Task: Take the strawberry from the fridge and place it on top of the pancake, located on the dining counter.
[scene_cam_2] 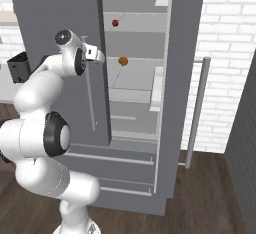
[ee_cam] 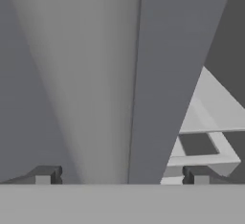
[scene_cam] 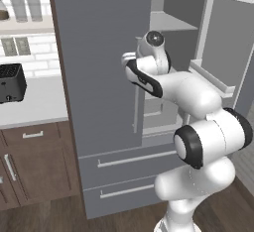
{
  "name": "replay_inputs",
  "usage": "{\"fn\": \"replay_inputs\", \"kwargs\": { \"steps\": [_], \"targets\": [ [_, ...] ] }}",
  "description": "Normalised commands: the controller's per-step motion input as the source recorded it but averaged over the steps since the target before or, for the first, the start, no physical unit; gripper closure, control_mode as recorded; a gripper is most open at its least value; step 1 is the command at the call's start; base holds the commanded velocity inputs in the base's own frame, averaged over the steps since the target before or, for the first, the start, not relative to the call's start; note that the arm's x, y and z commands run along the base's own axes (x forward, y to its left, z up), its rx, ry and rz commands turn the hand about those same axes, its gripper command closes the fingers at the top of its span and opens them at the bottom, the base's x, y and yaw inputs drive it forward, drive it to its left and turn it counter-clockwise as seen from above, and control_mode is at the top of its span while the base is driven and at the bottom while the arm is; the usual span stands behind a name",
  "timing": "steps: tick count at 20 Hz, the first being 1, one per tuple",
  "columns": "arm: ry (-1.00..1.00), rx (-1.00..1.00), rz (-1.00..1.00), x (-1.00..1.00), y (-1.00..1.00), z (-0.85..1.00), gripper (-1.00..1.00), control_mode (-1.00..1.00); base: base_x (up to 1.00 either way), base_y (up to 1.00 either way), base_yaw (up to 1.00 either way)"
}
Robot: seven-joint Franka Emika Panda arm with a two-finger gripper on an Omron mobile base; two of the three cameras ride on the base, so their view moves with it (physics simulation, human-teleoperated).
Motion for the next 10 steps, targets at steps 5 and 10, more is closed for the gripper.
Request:
{"fn": "replay_inputs", "kwargs": {
  "steps": [5,10],
  "targets": [
    [-0.05,0.00,0.00,0.25,0.00,0.00,-1.00,-1.00,0.00,0.00,0.00],
    [-0.06,0.00,0.00,0.11,0.00,-0.01,1.00,-1.00,0.00,0.00,0.00]
  ]
}}
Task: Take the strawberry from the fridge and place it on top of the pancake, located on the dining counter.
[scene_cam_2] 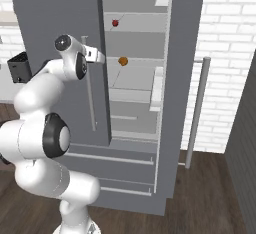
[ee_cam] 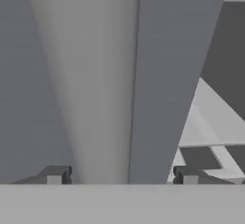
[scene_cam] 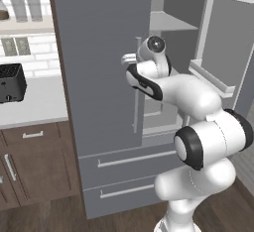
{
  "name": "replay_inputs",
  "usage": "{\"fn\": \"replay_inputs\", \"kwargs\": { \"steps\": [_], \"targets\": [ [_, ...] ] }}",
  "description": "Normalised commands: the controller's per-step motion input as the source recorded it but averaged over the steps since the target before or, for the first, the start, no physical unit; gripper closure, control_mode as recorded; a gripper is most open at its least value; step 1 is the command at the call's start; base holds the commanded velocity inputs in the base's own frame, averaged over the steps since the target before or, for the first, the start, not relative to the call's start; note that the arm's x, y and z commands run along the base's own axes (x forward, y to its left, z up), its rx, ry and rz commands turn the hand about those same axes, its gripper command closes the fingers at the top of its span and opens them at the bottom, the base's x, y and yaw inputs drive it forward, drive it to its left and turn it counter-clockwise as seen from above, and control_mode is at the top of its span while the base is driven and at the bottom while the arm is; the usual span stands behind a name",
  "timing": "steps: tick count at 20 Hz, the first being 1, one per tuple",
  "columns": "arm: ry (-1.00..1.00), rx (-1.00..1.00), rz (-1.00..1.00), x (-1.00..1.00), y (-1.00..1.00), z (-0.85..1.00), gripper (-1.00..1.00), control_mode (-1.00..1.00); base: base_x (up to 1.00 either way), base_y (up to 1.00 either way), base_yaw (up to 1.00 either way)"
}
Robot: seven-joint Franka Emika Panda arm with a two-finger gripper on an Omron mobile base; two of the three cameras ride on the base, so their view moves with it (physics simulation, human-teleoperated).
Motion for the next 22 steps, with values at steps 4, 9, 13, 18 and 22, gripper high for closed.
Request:
{"fn": "replay_inputs", "kwargs": {
  "steps": [4,9,13,18,22],
  "targets": [
    [0.00,0.00,0.00,0.04,0.00,0.00,1.00,-1.00,0.00,0.00,0.00],
    [0.00,0.00,-0.01,-0.19,0.00,-0.05,1.00,-1.00,0.00,0.00,0.00],
    [0.00,0.00,-0.02,-0.62,0.01,-0.13,1.00,-1.00,0.00,0.00,0.00],
    [0.00,-0.05,-0.07,-0.62,0.14,-0.01,1.00,-1.00,0.00,0.00,0.00],
    [0.02,-0.06,-0.08,-0.65,0.27,-0.07,1.00,-1.00,0.00,0.00,0.00]
  ]
}}
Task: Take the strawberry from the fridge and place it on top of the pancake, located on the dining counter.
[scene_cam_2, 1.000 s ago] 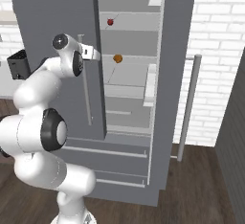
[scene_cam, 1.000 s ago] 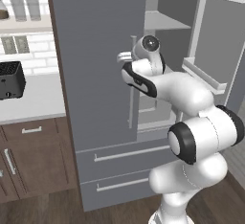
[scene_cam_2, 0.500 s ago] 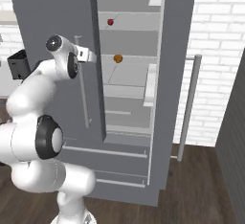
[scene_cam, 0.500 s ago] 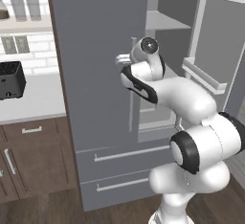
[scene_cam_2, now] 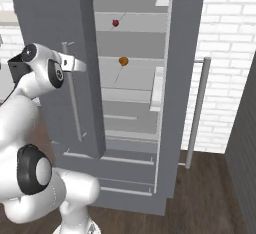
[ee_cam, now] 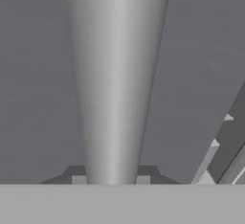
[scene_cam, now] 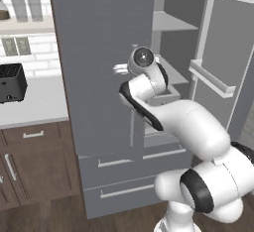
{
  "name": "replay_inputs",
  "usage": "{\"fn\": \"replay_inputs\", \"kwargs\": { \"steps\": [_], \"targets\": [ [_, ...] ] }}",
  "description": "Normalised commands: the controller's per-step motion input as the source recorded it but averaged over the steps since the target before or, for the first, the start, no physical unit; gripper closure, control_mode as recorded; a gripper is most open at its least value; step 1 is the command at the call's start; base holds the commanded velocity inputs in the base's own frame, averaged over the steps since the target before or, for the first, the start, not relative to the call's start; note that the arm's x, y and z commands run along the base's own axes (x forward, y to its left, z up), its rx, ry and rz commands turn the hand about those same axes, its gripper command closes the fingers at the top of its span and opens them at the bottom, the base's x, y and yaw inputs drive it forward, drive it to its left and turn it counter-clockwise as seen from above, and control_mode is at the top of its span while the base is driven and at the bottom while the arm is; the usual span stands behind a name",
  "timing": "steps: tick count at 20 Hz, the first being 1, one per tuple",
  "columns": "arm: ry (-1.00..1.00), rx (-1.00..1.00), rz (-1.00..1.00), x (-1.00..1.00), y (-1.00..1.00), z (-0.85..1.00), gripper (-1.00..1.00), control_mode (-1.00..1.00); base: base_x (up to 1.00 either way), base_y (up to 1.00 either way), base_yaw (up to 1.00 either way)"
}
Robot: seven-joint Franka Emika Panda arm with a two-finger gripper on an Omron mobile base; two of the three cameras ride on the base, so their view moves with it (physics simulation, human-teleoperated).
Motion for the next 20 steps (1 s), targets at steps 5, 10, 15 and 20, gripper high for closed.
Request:
{"fn": "replay_inputs", "kwargs": {
  "steps": [5,10,15,20],
  "targets": [
    [0.06,-0.05,-0.08,-0.74,0.36,-0.13,1.00,-1.00,0.00,0.00,0.00],
    [0.03,-0.04,-0.05,-0.82,0.39,-0.22,1.00,-1.00,0.00,0.00,0.00],
    [0.00,-0.03,-0.02,-0.65,0.53,-0.10,1.00,-1.00,0.00,0.00,0.00],
    [0.00,-0.06,-0.06,-0.48,0.53,0.00,-1.00,-1.00,0.00,0.00,0.00]
  ]
}}
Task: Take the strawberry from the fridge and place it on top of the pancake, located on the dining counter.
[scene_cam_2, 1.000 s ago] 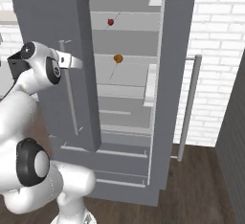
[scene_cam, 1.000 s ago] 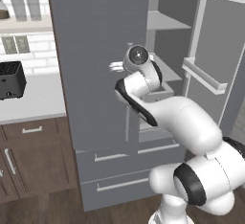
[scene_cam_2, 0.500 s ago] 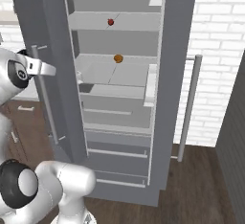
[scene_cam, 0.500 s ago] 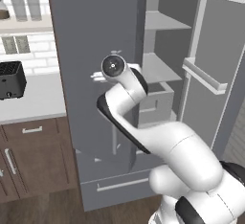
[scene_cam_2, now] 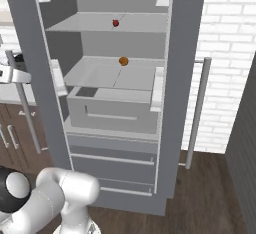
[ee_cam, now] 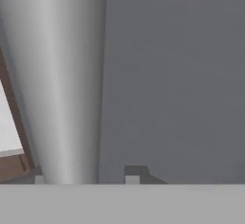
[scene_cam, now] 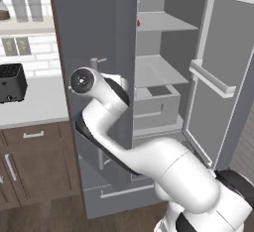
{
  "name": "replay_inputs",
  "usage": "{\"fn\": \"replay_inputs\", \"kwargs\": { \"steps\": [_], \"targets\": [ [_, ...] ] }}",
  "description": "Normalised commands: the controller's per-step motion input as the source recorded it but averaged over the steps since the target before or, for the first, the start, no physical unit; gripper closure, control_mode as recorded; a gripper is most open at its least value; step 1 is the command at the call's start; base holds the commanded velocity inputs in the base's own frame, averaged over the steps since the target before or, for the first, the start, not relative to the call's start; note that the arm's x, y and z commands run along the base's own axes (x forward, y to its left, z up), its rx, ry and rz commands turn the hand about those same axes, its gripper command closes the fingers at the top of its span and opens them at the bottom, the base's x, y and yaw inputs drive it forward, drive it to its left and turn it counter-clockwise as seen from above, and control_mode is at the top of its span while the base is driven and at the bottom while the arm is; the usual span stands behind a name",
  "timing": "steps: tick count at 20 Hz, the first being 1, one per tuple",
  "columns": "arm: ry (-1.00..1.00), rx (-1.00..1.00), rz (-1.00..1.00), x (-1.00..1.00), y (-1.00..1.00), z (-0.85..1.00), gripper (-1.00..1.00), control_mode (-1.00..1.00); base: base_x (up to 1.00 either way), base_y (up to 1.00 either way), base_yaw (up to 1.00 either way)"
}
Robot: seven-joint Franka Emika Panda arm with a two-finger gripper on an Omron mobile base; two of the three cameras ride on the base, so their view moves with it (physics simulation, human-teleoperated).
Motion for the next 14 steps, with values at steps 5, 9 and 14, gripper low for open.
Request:
{"fn": "replay_inputs", "kwargs": {
  "steps": [5,9,14],
  "targets": [
    [0.00,0.00,-0.05,-0.06,0.12,-0.02,-1.00,-1.00,0.00,0.00,0.00],
    [-0.03,0.00,-0.10,-0.01,0.26,-0.21,-1.00,-1.00,0.00,0.00,0.00],
    [-0.03,0.00,-0.13,-0.04,0.22,-0.19,-1.00,-1.00,0.00,0.00,0.00]
  ]
}}
